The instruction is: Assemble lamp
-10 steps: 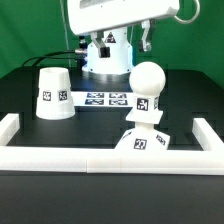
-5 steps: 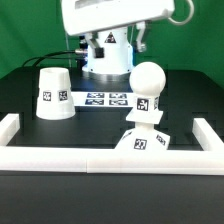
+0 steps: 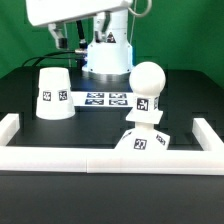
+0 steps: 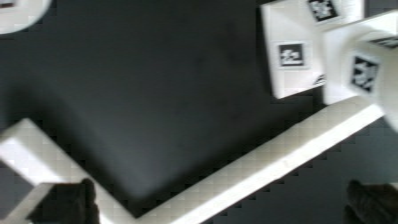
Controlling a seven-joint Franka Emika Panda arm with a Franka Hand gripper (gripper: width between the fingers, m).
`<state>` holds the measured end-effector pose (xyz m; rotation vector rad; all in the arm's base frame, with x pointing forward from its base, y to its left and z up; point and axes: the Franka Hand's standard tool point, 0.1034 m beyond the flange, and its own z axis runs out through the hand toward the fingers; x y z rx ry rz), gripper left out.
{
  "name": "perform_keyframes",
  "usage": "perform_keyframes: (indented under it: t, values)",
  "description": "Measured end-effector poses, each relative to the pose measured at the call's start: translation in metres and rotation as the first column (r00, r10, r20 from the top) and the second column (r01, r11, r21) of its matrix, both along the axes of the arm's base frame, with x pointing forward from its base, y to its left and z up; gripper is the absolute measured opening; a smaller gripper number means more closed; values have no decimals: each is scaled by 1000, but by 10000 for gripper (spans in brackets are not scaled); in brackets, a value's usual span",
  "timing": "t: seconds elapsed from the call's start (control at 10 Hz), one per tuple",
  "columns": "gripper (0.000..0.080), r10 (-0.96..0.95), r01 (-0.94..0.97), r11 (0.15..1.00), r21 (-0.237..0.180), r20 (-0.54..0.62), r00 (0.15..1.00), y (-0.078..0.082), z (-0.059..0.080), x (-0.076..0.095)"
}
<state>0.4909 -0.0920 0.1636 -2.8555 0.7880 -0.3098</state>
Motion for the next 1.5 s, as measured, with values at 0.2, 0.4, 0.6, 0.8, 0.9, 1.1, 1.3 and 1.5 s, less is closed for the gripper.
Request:
perform_keyframes:
  t: [0.2, 0.4, 0.6, 0.8, 0.9, 1.1, 1.3, 1.5]
  values:
    - [699, 0, 0, 1000, -1, 0, 1000, 2, -1, 2]
    - [699, 0, 0, 1000, -2, -1, 1000, 2, -1, 2]
    - [699, -5, 5, 1000, 1, -6, 1000, 2, -3, -2]
    - [699, -14, 13, 1000, -8, -53, 998, 3, -28, -29]
    - [699, -18, 17, 999, -28, -52, 998, 2, -36, -38]
    - [699, -15, 12, 999, -36, -65, 998, -1, -44, -49]
    - [699, -16, 13, 999, -39, -70, 997, -4, -46, -51]
    - [699, -17, 13, 999, -42, -83, 996, -5, -51, -54]
